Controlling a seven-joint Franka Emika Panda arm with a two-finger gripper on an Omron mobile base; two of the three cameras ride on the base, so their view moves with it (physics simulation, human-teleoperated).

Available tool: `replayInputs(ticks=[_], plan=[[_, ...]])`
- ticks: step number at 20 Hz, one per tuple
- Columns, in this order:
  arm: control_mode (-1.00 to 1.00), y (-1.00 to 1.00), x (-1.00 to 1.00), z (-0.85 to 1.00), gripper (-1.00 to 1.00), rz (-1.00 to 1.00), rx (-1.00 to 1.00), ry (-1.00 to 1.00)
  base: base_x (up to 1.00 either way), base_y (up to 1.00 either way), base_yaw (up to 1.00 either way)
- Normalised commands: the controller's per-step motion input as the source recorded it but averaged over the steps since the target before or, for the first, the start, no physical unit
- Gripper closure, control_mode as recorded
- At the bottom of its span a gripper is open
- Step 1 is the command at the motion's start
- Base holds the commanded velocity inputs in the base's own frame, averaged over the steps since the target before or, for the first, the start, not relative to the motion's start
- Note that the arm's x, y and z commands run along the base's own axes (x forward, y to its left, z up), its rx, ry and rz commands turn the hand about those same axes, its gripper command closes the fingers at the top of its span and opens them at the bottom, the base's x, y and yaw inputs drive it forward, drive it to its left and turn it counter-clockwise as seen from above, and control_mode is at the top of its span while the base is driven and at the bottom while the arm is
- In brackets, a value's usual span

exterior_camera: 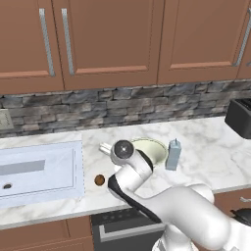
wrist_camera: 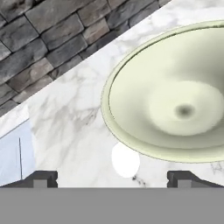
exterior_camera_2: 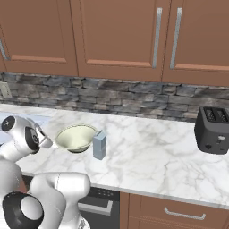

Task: Gather the eggs and milk located in the vicinity of the sink area and place them right next to the bowl.

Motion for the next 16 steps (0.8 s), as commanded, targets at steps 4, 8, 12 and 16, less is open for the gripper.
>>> replayInputs(ticks=[4,8,12,16], plan=[[-1.0,0.33,-0.36,0.0,-1.0,0.03,0.07,0.12,0.0,0.0,0.0],[-1.0,0.49,-0.38,0.0,-1.0,0.08,0.04,0.12,0.0,0.0,0.0],[-1.0,0.57,-0.34,0.0,-1.0,0.09,0.03,0.12,0.0,0.0,0.0],[-1.0,0.57,-0.25,0.0,-1.0,0.08,0.02,0.11,0.0,0.0,0.0]])
